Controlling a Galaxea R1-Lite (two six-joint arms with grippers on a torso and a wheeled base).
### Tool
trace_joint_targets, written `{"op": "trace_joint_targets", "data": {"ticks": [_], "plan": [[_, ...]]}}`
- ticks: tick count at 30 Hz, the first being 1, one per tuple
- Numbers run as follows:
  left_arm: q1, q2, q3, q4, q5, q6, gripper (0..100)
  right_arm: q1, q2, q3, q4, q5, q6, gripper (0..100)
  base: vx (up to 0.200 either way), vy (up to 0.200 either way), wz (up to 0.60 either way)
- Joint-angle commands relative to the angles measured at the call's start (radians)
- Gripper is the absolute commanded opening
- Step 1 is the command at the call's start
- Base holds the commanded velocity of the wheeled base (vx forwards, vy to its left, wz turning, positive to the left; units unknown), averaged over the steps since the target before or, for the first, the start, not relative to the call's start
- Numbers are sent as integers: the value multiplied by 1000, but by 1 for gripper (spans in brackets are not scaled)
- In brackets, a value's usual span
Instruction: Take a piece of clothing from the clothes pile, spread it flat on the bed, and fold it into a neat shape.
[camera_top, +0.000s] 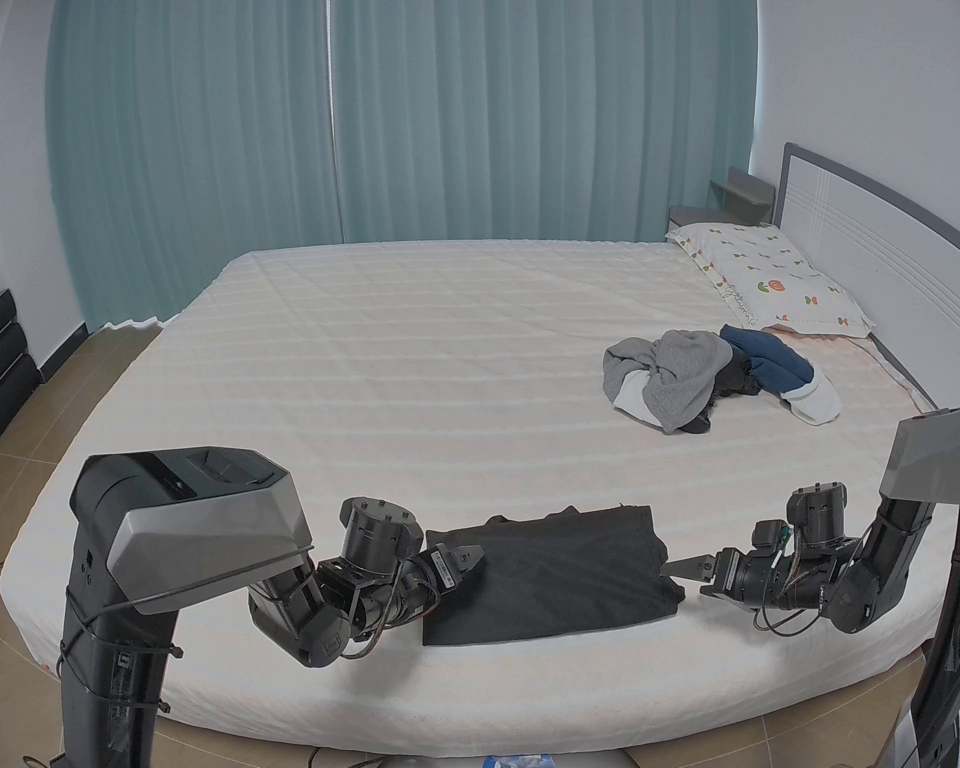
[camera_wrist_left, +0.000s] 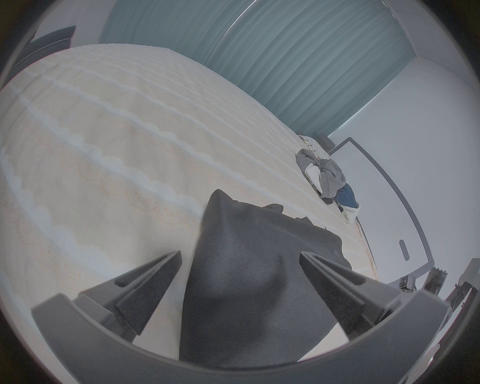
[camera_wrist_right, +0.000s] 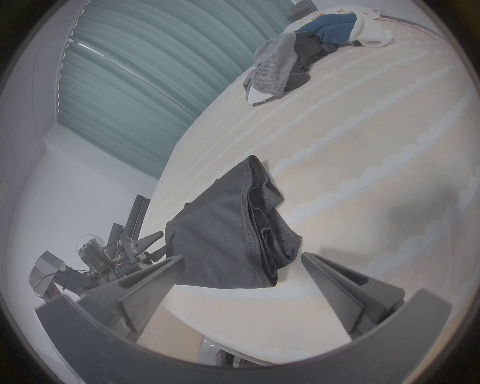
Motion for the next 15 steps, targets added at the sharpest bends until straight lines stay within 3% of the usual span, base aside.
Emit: {"op": "trace_joint_targets", "data": {"ticks": [1,3,4,15], "plan": [[-6,21,-1,-2,1,1,100,0,9,-2,-1,0,3,100,0,0,0],[-9,22,-1,-2,1,1,100,0,9,-1,-1,0,3,100,0,0,0],[-9,22,-4,-2,1,1,0,0,8,2,-2,0,1,100,0,0,0],[-9,15,7,-2,11,-5,0,-6,3,8,-2,0,3,100,0,0,0]]}}
